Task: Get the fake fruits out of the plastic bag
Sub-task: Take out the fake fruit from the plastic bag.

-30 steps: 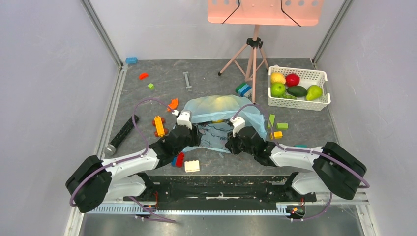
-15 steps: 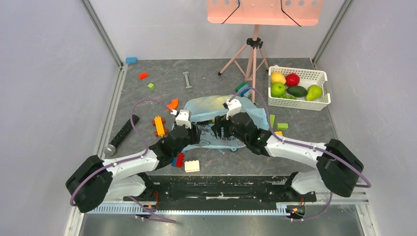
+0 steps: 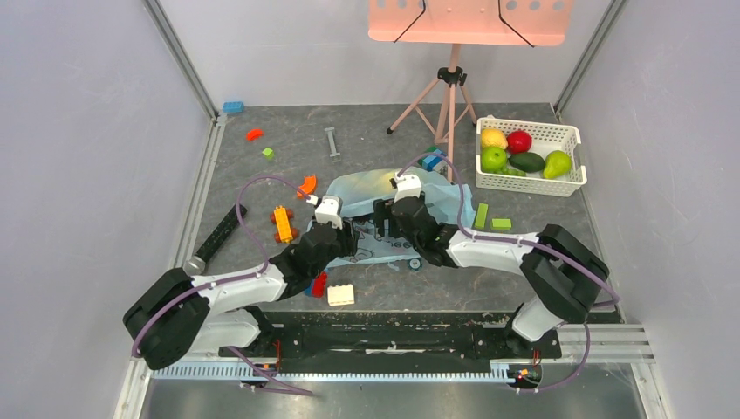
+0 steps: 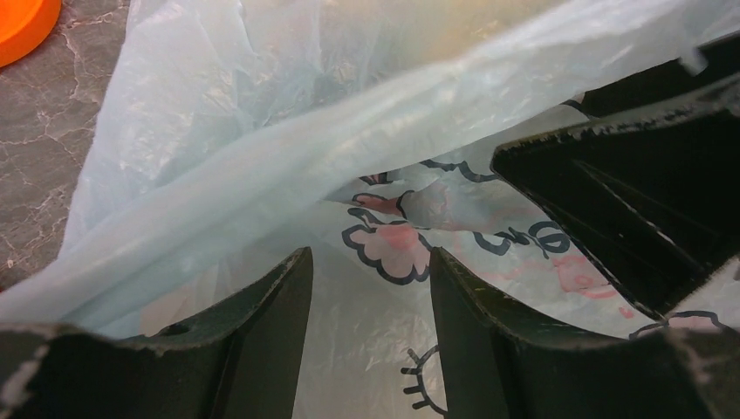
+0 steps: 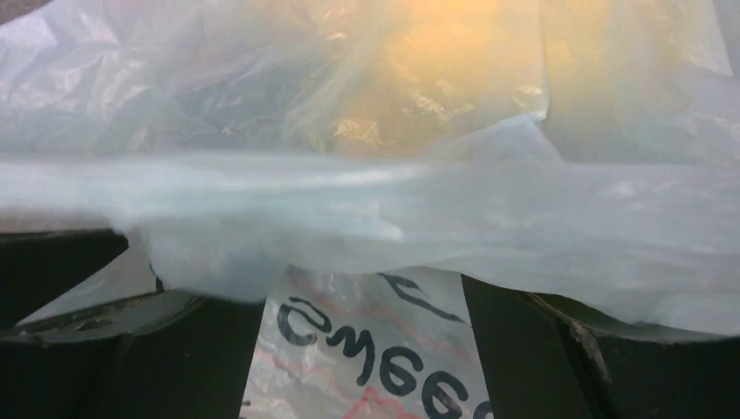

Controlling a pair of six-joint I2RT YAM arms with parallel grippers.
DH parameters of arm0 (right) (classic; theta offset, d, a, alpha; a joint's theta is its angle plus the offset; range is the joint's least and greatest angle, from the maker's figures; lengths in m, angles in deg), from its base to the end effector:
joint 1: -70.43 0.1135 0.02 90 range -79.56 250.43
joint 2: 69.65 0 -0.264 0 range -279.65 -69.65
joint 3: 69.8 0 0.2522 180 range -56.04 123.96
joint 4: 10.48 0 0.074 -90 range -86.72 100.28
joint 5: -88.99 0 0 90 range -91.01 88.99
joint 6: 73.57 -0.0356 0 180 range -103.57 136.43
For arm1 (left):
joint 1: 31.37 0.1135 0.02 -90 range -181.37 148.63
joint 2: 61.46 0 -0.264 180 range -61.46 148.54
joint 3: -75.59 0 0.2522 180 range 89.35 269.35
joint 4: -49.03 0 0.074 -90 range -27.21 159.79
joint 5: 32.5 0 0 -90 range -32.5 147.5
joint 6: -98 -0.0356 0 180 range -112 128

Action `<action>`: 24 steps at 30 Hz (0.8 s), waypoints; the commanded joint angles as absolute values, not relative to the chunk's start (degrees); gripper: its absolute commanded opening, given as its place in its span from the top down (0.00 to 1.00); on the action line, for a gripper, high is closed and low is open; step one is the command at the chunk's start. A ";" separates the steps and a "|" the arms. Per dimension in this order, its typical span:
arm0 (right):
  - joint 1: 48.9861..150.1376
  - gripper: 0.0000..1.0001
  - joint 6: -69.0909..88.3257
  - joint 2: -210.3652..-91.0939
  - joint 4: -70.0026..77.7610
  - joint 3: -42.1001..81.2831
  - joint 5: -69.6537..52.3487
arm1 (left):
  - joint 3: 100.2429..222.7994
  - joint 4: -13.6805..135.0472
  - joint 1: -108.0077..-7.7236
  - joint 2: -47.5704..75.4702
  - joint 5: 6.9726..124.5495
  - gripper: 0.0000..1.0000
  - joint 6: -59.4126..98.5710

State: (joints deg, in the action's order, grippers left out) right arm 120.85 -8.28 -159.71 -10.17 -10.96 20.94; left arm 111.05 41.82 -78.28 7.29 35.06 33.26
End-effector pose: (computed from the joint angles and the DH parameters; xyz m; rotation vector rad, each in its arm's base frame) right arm 0.2187 0.2437 0.1908 -0.2437 2.0869 0.3916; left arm 0.1678 -0.1595 0.1741 0.1324 2.0088 -0.4139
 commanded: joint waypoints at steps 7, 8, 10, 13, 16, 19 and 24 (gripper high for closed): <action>120.97 0.16 -10.20 -165.00 -18.66 -6.71 29.72 | 112.03 38.27 -78.48 7.20 34.53 0.41 31.37; 120.98 0.16 -9.98 -165.53 -19.17 -6.57 30.12 | 112.03 38.18 -78.48 7.24 34.55 0.41 31.38; 120.99 0.16 -9.83 -166.21 -20.75 -6.55 30.91 | 112.11 38.22 -78.48 7.24 34.58 0.42 31.38; 120.98 0.15 -9.67 -166.98 -22.84 -6.73 32.25 | 112.11 38.01 -78.48 7.45 34.60 0.42 31.37; 120.91 0.15 -9.81 -168.04 -24.72 -6.62 33.08 | 112.20 38.06 -78.48 7.63 34.66 0.42 31.30; 120.56 0.13 -10.31 -169.78 -24.59 -5.09 33.25 | 112.20 38.02 -78.52 7.54 34.74 0.42 31.29; 119.69 0.11 -11.69 -172.52 -23.78 -3.11 33.09 | 112.20 38.00 -78.48 7.58 34.73 0.42 31.20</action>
State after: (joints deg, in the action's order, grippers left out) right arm 120.54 -9.74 -170.75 -21.62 -6.09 31.06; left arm 111.05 41.18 -78.26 7.38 35.15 33.17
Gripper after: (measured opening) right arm 0.886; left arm 0.586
